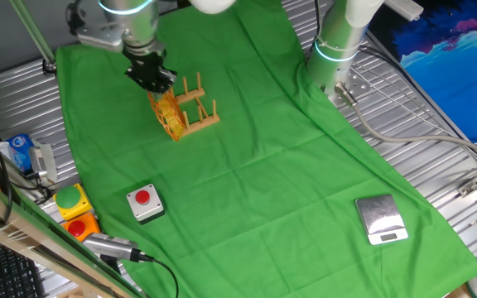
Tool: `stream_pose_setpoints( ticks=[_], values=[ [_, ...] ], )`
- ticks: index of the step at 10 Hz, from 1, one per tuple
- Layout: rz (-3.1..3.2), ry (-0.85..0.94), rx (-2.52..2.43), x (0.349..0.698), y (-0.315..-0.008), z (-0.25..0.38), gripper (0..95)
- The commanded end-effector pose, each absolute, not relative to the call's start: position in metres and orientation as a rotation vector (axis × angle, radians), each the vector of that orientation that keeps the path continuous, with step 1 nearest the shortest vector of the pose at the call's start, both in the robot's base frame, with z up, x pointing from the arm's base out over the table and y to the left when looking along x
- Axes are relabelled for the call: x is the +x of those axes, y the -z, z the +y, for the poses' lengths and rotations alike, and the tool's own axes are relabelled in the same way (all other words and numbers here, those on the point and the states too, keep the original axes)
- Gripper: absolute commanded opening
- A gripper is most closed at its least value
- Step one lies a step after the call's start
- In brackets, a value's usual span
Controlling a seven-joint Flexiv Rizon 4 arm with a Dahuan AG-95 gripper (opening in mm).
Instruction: Take the dish off the dish rack
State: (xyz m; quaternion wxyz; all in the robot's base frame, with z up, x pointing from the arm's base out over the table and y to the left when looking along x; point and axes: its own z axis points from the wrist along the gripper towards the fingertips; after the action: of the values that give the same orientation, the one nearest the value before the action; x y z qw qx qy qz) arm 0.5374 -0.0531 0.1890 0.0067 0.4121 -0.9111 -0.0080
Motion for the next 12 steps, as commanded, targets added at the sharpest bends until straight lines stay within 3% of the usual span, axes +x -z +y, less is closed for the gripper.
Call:
stream_pose_setpoints(
  ticks=[1, 6, 9, 11, 12],
  values=[
    [-2.749, 0.066, 1.515, 0.549, -0.185, -0.077, 0.0],
    [-2.670, 0.120, 1.642, 0.560, -0.180, -0.093, 0.0],
    [-2.608, 0.179, 1.646, 0.562, -0.181, -0.093, 57.0],
    [-2.587, 0.223, 1.665, 0.565, -0.182, -0.092, 57.0],
    [-2.561, 0.244, 1.695, 0.566, -0.181, -0.091, 76.0]
  ],
)
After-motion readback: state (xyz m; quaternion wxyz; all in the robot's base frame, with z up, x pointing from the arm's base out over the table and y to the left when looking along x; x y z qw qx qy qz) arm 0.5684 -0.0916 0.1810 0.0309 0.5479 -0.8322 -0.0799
